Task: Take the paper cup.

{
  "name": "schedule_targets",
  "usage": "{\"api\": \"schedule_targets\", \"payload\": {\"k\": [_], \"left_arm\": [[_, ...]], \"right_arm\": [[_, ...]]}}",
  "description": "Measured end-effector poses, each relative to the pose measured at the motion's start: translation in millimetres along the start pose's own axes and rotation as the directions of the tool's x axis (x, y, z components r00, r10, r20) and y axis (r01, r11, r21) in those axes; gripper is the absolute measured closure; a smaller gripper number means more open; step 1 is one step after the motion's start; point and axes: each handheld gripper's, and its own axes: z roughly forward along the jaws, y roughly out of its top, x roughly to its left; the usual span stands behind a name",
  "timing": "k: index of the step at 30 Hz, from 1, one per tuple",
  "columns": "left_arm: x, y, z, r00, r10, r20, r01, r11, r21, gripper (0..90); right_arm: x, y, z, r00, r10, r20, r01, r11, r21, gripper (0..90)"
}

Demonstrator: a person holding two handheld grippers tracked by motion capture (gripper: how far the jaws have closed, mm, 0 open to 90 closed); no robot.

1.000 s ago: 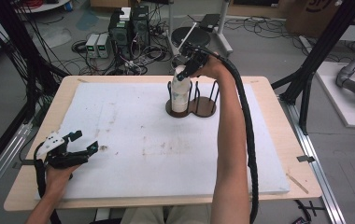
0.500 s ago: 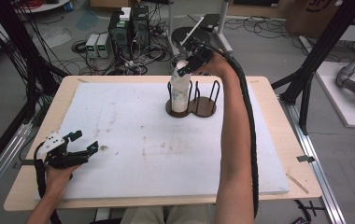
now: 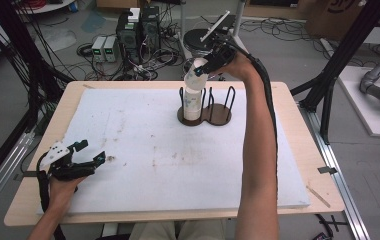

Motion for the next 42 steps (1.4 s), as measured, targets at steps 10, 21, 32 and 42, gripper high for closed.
{"api": "schedule_targets", "payload": {"k": [10, 21, 32, 42], "left_arm": [[-0.5, 0.0, 0.5, 1.0000, 0.000, -0.002, 0.000, 1.0000, -0.001, 12.0], [0.2, -0.1, -0.1, 1.0000, -0.003, 0.002, 0.003, 1.0000, -0.002, 12.0], [0.4, 0.0, 0.1, 1.0000, -0.002, 0.000, 0.002, 1.0000, -0.002, 12.0], [0.4, 0.1, 0.1, 1.0000, -0.002, -0.001, 0.002, 1.0000, -0.001, 12.0]], "right_arm": [[4.5, -3.1, -19.2, 1.0000, 0.005, 0.006, -0.005, 0.999, -0.054, 37.2], [15.4, -18.6, -39.2, 0.9999, 0.012, -0.012, -0.014, 0.992, -0.124, 37.2], [33.3, -38.6, -61.2, 0.9997, -0.005, -0.022, 0.000, 0.975, -0.221, 37.2], [52.8, -50.5, -71.5, 0.9996, -0.017, -0.024, 0.010, 0.962, -0.271, 37.1]]}}
